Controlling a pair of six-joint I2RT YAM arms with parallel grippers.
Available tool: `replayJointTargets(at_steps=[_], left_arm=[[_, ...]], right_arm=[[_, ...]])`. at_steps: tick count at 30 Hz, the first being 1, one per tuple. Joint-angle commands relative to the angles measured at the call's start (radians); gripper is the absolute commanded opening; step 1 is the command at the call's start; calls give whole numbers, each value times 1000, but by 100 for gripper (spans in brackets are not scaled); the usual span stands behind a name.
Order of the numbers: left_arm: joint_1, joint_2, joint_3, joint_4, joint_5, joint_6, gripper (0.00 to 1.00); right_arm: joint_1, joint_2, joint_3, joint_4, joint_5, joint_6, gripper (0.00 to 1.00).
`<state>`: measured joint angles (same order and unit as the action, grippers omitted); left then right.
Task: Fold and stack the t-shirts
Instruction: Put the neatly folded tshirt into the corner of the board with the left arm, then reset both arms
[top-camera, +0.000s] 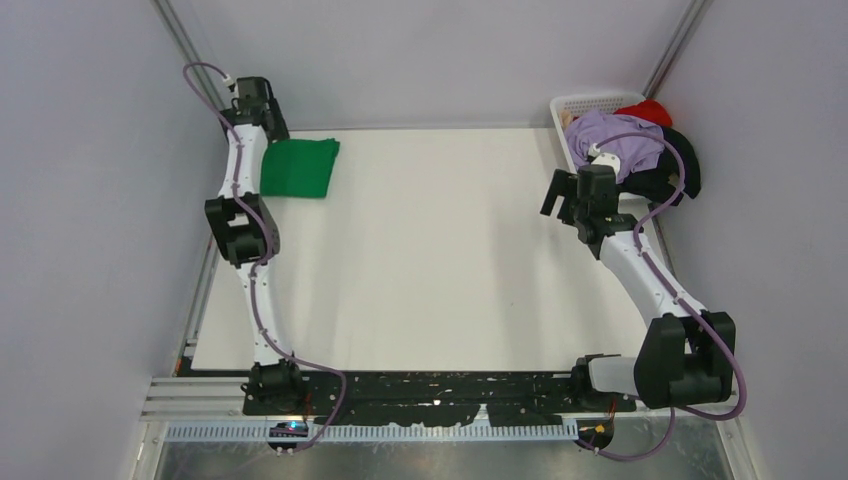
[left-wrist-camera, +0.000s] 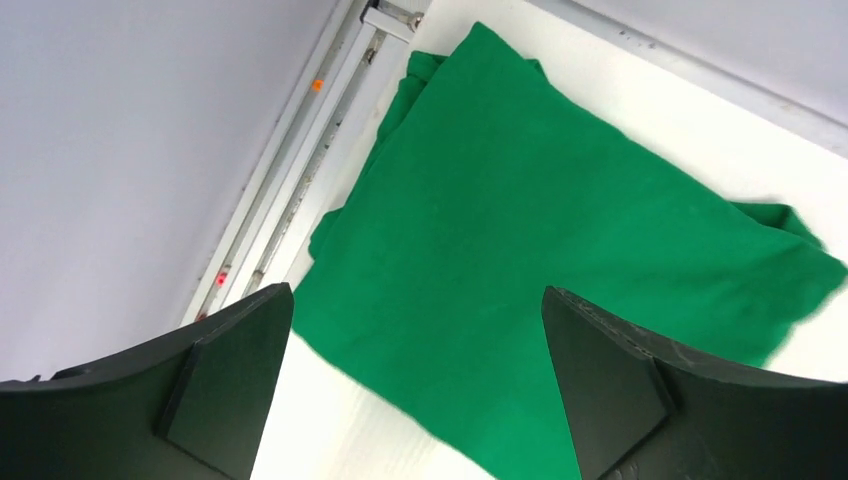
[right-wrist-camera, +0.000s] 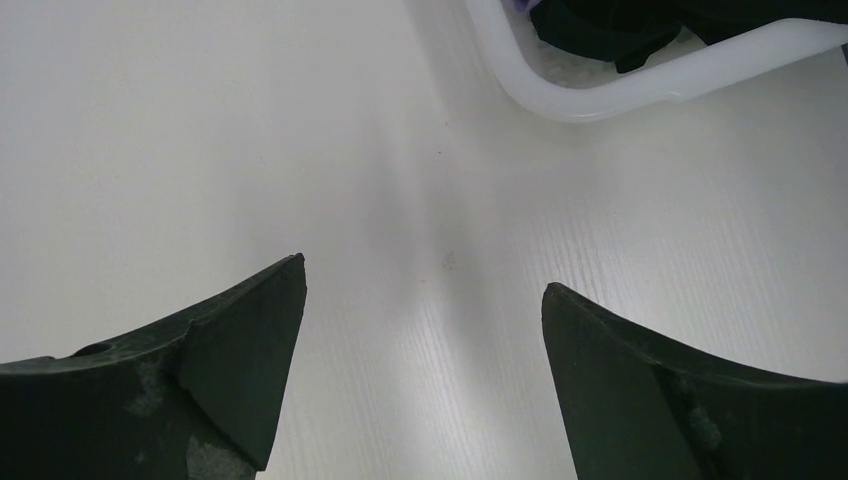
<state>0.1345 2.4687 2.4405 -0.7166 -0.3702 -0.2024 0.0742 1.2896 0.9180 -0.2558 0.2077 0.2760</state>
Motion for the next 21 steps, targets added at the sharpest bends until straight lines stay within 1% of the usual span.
replayJointTargets(at_steps=[1, 3, 5, 9, 10, 13, 15, 19, 21], left_arm=[[-51, -246, -22, -4, -14, 33, 100], [-87, -332, -116, -18, -26, 31, 100], [-117, -440, -252, -17, -10, -7, 100], [-139, -683, -601, 31, 175, -122, 100], [-164, -755, -709, 59, 190, -147, 100], [-243, -1007, -1047, 207, 147, -169, 100], [-292, -1133, -1233, 288, 153, -199, 99], [-333, -1313, -1541, 421, 296, -282, 100], [-347, -1375, -1637, 459, 302, -299, 100]], right_arm=[[-4, -35, 25, 28, -6, 10, 95], [-4, -46, -3, 38, -23, 13, 95], [-4, -57, -37, 63, -37, 15, 95], [-5, -87, -103, 117, -103, 16, 95], [-5, -93, -116, 128, -120, 17, 95], [-4, -124, -177, 182, -159, 21, 95], [-5, -144, -211, 205, -169, 29, 95], [-5, -194, -291, 247, -192, 47, 95], [-5, -230, -336, 286, -194, 43, 95]])
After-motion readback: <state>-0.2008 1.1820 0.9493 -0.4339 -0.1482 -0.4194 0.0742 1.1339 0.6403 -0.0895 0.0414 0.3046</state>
